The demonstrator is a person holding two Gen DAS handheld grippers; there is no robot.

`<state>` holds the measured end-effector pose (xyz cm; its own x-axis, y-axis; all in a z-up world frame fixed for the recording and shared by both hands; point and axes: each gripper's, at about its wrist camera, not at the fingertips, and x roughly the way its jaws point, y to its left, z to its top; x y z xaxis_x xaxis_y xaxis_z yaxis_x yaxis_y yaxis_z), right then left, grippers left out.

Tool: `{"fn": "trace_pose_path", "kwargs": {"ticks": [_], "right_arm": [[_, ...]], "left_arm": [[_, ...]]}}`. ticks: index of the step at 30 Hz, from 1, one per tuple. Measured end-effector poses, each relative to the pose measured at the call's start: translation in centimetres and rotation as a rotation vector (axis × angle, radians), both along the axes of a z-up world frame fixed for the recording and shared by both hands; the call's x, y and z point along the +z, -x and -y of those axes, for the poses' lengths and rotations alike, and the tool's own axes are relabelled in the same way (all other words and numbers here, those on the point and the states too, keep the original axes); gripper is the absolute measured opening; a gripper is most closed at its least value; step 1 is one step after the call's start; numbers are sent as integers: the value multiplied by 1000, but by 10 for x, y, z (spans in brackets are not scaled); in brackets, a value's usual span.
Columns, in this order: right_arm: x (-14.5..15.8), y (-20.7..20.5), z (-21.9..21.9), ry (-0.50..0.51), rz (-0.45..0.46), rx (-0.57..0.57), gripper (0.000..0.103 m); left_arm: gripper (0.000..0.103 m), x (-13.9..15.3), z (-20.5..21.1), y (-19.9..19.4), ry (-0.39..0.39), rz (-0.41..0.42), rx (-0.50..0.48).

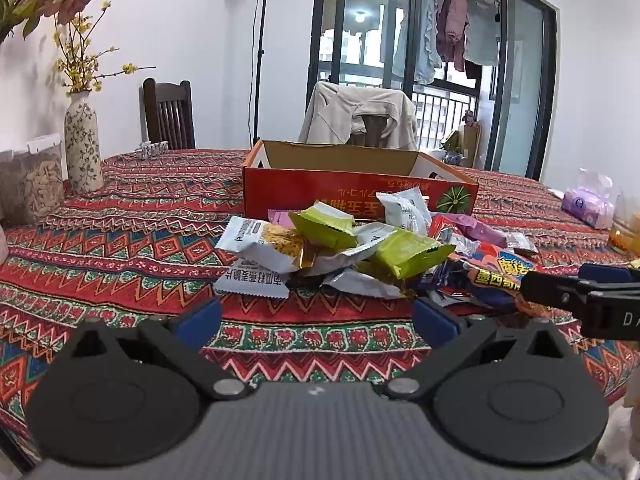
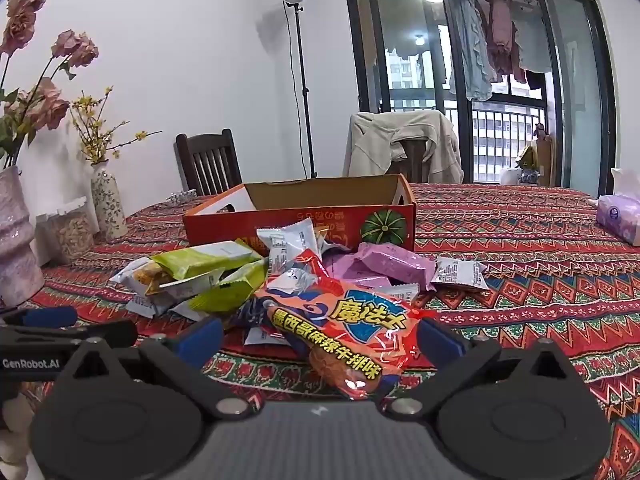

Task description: Organize snacks

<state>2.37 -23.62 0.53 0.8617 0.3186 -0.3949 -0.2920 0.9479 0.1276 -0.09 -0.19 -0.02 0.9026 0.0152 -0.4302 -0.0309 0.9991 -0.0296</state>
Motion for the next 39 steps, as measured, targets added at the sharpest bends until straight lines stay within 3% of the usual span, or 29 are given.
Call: {"fn": "trace_pose_path", "kwargs": {"ticks": [4,5,39], "right_arm": [[1,1,-1,-1,-1,6,103],[1,1,0,-1,-2,8,103],[-2,-2,-1,8,-17,-1,103]], "left_arm": [[103,1,4,5,-11,20,-9],[103,2,-3,0,37,-4,-10],[103,0,-4,-1,65,-3,-11]]}}
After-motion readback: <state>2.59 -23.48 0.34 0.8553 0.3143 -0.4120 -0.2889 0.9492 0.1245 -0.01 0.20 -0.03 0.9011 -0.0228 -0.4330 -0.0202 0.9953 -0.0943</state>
